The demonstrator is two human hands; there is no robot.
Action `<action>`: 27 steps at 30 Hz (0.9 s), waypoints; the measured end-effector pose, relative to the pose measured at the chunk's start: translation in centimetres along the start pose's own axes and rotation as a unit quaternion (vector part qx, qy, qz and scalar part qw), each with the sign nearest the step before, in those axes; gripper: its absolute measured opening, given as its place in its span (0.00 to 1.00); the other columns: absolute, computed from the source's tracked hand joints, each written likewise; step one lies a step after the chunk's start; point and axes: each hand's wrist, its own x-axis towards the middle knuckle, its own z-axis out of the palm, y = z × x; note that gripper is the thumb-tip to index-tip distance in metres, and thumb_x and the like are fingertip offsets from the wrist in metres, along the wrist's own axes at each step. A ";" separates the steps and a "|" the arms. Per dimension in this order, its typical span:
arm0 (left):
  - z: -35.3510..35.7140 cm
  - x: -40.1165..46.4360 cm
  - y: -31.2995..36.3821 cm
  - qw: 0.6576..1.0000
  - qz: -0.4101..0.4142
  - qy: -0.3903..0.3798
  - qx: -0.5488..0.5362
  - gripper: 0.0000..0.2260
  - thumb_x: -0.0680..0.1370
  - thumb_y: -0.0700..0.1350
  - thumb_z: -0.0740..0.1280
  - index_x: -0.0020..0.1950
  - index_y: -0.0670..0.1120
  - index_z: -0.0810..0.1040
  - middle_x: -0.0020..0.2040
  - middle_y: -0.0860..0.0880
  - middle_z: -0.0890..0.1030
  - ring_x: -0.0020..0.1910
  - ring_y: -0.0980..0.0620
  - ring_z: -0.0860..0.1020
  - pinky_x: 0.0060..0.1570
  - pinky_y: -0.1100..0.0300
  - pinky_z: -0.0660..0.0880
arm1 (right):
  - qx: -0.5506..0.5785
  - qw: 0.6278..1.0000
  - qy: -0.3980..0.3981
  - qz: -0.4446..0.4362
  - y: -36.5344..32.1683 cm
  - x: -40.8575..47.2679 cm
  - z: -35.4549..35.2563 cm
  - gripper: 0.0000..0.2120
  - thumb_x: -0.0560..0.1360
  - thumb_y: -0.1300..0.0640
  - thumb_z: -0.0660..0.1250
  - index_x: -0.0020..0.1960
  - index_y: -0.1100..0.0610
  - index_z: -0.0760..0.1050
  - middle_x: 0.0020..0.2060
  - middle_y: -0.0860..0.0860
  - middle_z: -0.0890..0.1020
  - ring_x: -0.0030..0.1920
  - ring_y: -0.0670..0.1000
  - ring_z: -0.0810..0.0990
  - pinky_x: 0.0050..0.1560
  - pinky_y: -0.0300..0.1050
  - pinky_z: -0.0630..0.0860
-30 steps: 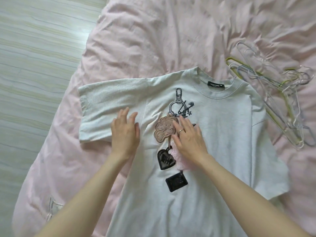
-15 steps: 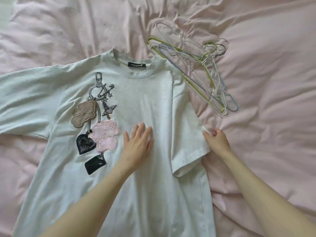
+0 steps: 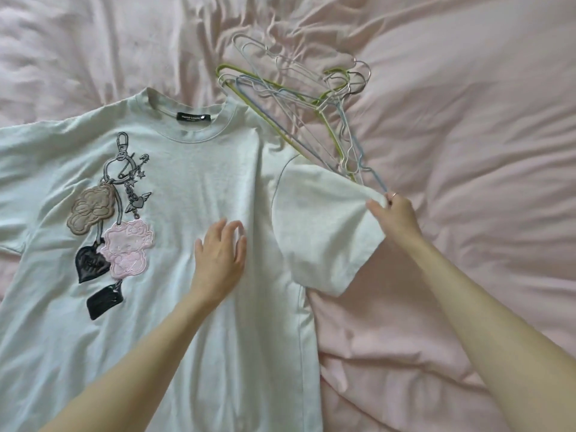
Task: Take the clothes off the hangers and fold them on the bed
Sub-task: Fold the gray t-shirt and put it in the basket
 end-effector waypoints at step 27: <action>5.0 0.3 3.8 0.985 0.034 -0.118 0.120 0.24 0.82 0.47 0.55 0.77 0.49 0.55 0.78 0.47 0.48 0.77 0.45 0.43 0.73 0.45 0.43 | 0.182 0.965 0.030 0.187 7.0 2.7 -1.2 0.33 0.61 0.28 0.63 0.42 0.59 0.76 0.45 0.57 0.83 0.48 0.58 0.82 0.53 0.57 0.78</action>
